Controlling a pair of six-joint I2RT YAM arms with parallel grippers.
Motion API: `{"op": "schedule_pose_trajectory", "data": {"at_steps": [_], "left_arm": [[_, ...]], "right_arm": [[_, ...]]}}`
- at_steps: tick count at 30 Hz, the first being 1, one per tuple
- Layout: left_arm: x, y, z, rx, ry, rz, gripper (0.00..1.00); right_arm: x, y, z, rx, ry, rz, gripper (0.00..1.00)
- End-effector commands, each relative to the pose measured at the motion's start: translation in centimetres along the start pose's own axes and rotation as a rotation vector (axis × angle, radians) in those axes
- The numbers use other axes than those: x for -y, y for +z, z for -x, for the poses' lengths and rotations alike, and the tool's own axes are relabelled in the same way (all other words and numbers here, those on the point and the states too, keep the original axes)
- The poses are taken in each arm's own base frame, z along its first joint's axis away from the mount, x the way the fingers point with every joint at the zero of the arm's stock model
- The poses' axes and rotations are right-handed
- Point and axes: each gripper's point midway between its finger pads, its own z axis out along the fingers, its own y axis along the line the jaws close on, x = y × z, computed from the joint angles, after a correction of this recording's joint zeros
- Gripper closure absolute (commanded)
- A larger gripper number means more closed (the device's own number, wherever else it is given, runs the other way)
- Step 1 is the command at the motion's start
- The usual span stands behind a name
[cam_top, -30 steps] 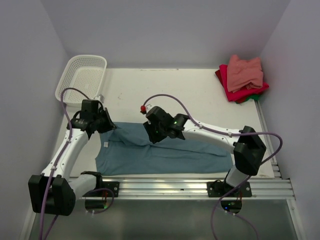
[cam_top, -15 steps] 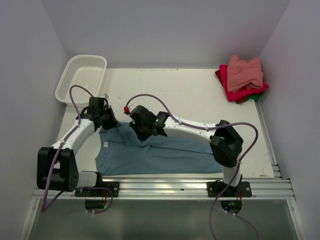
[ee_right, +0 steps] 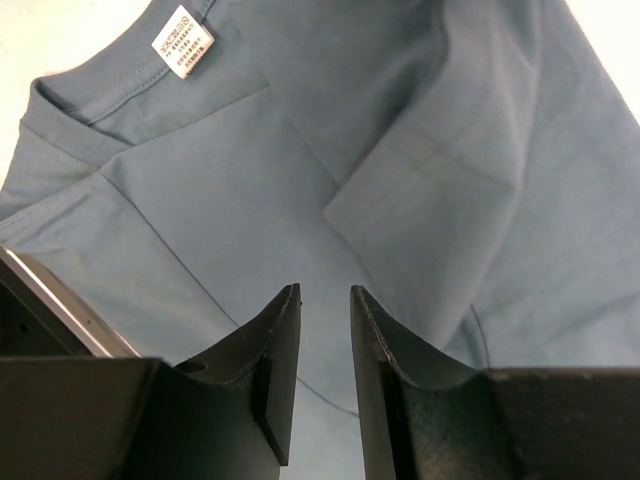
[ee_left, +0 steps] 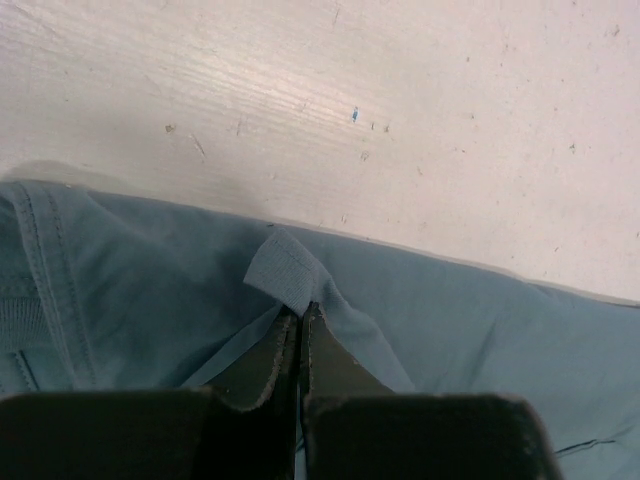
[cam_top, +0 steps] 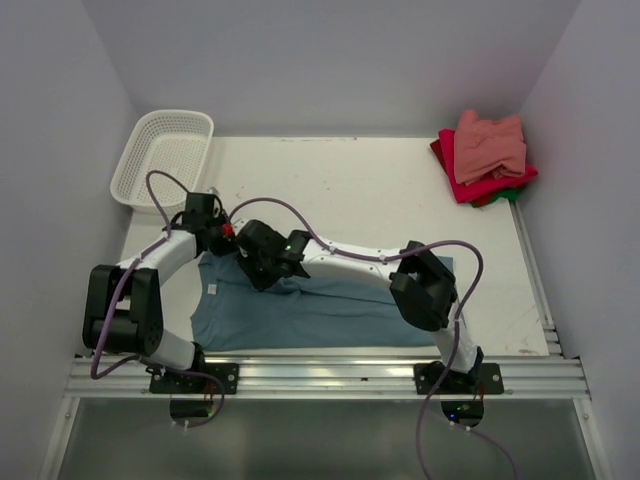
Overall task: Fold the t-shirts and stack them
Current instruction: Fold the tshirt
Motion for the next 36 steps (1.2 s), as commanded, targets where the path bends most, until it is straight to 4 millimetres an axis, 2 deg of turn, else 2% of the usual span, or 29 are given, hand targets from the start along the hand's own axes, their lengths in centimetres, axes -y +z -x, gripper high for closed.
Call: {"op": "schedule_pose_trajectory", "data": {"at_steps": [1,6,10,11,16,22,29,36], "left_arm": [[0.9,0.6,2.2,0.073,-0.028,-0.029,1.00],[0.8,0.6,2.3,0.083,-0.032,-0.033,1.00],[1.0,0.7,2.4,0.084,-0.039,-0.049,1.00],[0.9,0.7,2.3,0.084,-0.042,-0.051,1.00],[1.1,0.7,2.3,0.080,-0.036,-0.061,1.00],[1.1,0.5,2.2,0.079,-0.034,-0.070,1.00],[1.1,0.5,1.9,0.071,-0.031,-0.077,1.00],[1.3,0.2,1.9,0.072,-0.033,-0.087,1.00]], "right_arm": [[-1.1,0.8,0.9,0.015,-0.016,0.007,0.69],[-0.9,2.8,0.6,-0.001,-0.015,-0.024,0.66],[-0.4,3.9,0.8,-0.007,-0.031,-0.057,0.65],[-0.5,3.9,1.3,0.004,-0.035,-0.060,0.65],[0.3,5.2,1.2,-0.010,-0.053,-0.106,0.65],[1.1,5.8,1.0,-0.018,-0.068,-0.145,0.67],[1.4,6.8,-0.1,-0.035,-0.063,-0.152,0.75],[1.9,7.5,-0.6,-0.040,-0.064,-0.172,0.71]]}}
